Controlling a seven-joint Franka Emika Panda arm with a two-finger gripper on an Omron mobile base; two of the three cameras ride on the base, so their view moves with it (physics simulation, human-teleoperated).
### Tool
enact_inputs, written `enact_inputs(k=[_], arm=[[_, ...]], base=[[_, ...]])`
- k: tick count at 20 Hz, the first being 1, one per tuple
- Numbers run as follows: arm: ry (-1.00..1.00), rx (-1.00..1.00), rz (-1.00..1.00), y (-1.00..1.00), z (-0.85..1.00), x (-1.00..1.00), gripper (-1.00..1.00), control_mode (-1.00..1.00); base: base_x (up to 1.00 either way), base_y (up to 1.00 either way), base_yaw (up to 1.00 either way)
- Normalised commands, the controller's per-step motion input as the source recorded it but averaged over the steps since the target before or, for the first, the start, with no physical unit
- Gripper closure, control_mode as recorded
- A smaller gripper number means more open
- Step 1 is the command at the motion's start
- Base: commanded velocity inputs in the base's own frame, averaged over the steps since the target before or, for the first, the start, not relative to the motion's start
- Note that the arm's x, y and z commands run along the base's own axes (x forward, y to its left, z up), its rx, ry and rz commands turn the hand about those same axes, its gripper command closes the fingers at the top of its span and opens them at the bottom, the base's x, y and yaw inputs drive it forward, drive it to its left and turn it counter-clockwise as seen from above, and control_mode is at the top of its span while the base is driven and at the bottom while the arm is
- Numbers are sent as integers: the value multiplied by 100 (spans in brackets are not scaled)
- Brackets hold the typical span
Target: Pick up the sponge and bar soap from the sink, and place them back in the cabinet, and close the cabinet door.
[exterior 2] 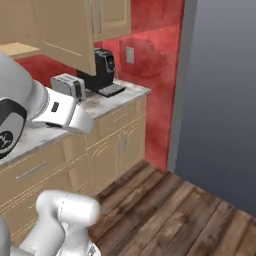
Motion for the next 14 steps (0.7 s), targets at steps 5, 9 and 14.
enact_inputs(k=[5, 9, 14], arm=[[0, 0, 0, 0, 0, 0, -100, 100], [0, 0, 0, 0, 0, 0, -100, 100], [0, 0, 0, 0, 0, 0, -100, 100]], base=[[-29, -10, -65], [-25, -16, -67], [-26, -14, -69]])
